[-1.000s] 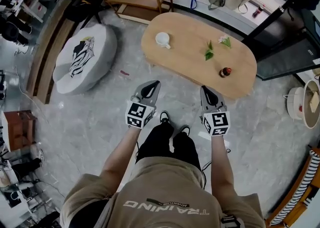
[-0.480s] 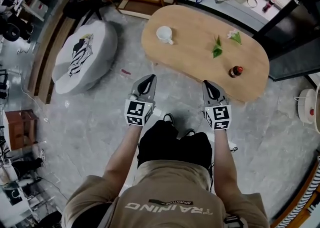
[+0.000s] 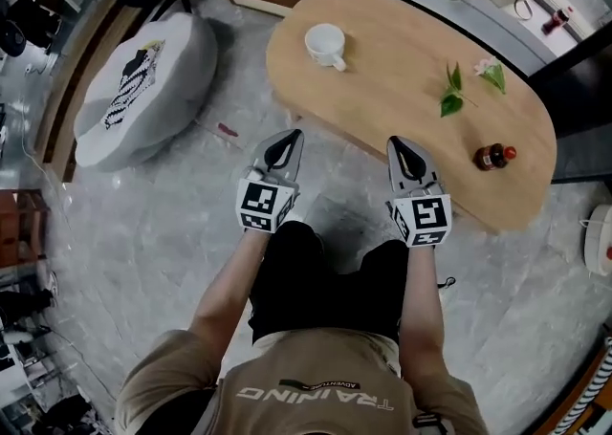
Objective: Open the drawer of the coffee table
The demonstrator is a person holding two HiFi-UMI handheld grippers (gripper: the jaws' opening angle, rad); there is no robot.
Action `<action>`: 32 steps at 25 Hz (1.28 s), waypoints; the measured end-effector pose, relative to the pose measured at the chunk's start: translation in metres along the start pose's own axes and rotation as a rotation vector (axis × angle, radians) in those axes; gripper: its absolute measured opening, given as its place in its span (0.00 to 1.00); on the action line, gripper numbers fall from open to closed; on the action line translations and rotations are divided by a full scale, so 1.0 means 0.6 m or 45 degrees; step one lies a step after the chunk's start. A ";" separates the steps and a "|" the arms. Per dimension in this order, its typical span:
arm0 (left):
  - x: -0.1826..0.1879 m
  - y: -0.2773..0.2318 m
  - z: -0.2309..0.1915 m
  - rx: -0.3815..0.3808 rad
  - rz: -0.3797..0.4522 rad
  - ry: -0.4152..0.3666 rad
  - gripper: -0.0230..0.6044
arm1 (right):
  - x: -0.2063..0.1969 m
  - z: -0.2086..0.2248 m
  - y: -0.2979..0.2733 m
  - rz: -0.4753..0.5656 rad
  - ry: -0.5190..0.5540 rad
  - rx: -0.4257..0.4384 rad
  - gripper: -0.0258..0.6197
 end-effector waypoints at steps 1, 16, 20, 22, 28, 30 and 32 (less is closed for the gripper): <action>-0.028 -0.010 -0.002 0.012 0.009 0.001 0.05 | -0.021 0.005 -0.012 0.025 -0.019 -0.005 0.05; -0.242 -0.072 -0.002 0.129 0.109 0.131 0.05 | -0.110 0.011 -0.041 0.202 0.044 0.071 0.05; -0.249 -0.071 0.006 0.166 0.103 0.175 0.05 | -0.103 0.004 -0.035 0.229 0.098 0.091 0.05; -0.265 -0.077 0.010 0.182 0.069 0.186 0.05 | -0.108 0.010 -0.026 0.248 0.076 0.082 0.05; -0.302 -0.077 0.007 0.181 -0.035 0.163 0.05 | -0.123 0.017 0.001 0.227 0.082 0.084 0.05; -0.319 -0.085 0.009 0.142 -0.076 0.159 0.05 | -0.127 0.012 0.005 0.234 0.066 0.096 0.05; -0.334 -0.096 0.012 0.097 -0.104 0.159 0.05 | -0.132 0.005 0.004 0.231 0.066 0.113 0.05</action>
Point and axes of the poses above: the fingertips, and each gripper's own axes: y backward along the fingers, z to its right, x out of its top, the point moved 9 cm from there along y, backward along the fingers, and after that the axes turned 5 degrees about z, right-handed, at the moved point
